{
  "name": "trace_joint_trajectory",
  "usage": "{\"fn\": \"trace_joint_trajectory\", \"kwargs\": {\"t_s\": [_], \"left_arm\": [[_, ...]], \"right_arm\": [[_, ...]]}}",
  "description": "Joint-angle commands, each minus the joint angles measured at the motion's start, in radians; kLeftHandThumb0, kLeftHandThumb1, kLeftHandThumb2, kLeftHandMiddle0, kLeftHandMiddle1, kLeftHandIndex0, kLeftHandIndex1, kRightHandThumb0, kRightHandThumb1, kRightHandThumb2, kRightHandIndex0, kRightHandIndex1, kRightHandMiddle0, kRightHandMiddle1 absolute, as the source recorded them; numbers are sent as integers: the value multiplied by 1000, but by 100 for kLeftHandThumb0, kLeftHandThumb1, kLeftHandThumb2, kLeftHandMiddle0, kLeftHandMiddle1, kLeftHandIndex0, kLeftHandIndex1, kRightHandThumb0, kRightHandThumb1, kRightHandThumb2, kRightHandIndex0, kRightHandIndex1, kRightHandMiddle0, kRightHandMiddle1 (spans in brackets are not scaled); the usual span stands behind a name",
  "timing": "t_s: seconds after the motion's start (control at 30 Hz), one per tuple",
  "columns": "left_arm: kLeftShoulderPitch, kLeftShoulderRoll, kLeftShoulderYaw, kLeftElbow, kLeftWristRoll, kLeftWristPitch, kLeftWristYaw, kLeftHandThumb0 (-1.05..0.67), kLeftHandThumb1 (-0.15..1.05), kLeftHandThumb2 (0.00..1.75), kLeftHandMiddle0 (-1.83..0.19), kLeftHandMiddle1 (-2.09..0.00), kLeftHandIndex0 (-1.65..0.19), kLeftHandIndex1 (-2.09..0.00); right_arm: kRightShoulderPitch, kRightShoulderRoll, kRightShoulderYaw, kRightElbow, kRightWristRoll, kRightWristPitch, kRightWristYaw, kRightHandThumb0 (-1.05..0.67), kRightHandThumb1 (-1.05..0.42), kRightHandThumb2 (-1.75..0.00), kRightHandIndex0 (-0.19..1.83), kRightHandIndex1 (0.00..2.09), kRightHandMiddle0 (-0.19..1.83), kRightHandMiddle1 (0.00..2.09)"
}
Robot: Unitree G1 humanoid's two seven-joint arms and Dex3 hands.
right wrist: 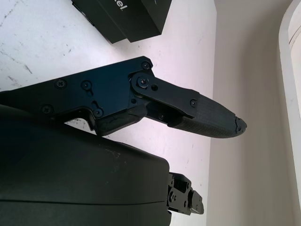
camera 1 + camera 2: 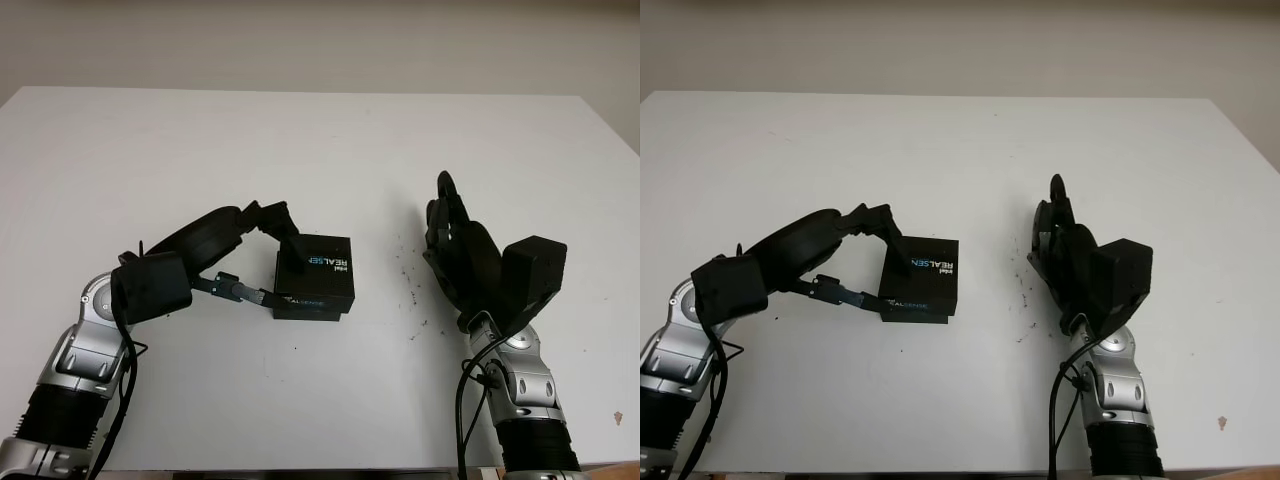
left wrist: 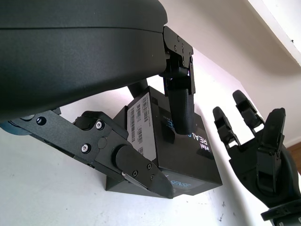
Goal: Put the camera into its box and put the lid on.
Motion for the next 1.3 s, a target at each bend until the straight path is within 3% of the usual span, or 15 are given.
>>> {"fn": "trace_joint_trajectory", "kwargs": {"t_s": [0.0,0.6,1.27], "left_arm": [[18,9,-3,-12,7,-7,4,-20,105,7,-23,-161,-15,-155],[19,19,-9,-9,30,-3,12,-20,105,8,-23,-158,-16,-151],[-69,40,-33,131,66,-77,-6,-17,105,7,-26,-147,-17,-147]], "right_arm": [[-14,-13,-3,1,3,-7,7,-74,-105,-78,-19,0,-19,0],[-20,-23,-4,2,4,0,21,-73,-105,-78,-19,0,-19,0],[-8,-30,3,-14,-3,8,18,-75,-105,-76,-19,0,-19,0]]}}
